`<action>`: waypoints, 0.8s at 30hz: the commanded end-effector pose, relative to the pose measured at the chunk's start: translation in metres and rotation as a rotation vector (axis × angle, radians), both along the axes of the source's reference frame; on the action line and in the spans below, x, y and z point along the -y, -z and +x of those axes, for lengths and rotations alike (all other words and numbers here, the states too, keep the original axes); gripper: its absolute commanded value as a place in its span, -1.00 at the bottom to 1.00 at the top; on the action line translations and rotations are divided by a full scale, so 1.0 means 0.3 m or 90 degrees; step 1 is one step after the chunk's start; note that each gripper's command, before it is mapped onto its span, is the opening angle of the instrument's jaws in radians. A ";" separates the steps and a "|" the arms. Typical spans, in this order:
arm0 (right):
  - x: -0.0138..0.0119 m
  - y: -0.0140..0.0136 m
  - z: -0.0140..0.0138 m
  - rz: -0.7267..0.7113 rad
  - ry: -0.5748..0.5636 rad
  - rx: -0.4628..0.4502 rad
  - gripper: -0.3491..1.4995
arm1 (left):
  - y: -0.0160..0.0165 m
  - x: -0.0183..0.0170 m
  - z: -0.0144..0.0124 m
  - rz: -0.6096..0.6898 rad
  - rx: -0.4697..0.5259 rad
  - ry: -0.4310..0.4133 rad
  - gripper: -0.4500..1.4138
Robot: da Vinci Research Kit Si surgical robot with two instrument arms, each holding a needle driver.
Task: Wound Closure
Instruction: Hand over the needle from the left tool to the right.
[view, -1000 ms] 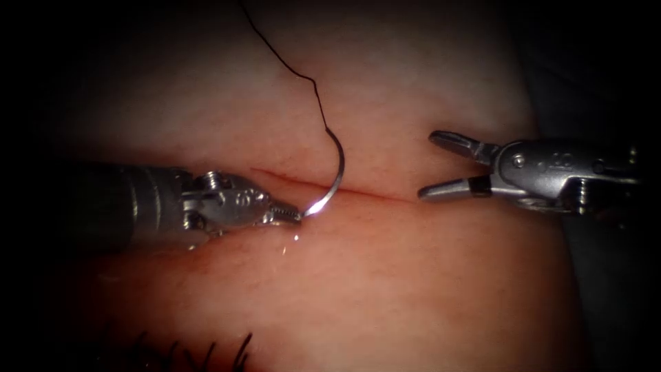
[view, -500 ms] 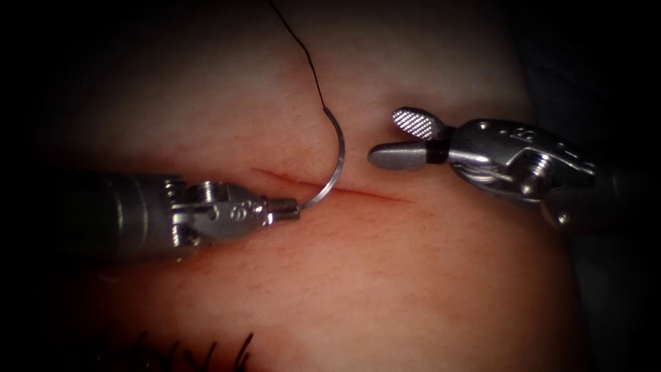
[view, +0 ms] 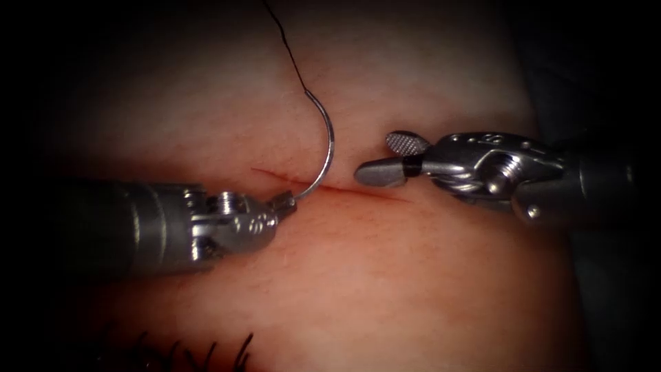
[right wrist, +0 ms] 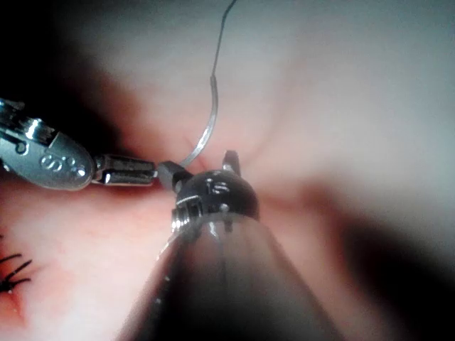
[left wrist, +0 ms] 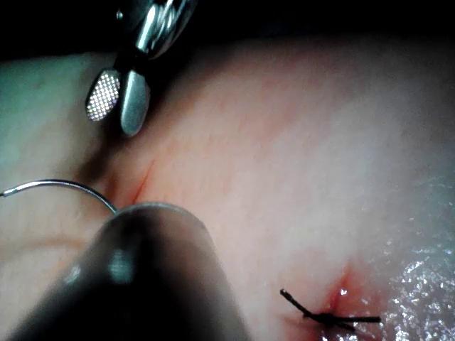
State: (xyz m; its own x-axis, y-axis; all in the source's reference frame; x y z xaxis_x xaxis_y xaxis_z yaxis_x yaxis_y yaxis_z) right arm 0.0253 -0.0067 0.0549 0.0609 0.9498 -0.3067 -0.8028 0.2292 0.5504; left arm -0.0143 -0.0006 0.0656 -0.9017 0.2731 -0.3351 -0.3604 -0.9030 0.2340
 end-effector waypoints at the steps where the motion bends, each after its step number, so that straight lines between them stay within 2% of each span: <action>1: 0.0003 -0.0017 0.0042 -0.001 -0.002 -0.001 0.65 | -0.002 0.000 -0.0026 -0.007 -0.004 -0.003 -1.00; 10: -0.0022 -0.0050 0.0086 0.001 -0.023 0.016 0.65 | 0.002 0.002 -0.0043 -0.085 -0.046 -0.014 -1.00; 24: -0.0043 -0.0079 0.0136 0.007 -0.042 0.019 0.65 | 0.004 0.005 -0.0060 -0.118 -0.075 -0.040 -1.00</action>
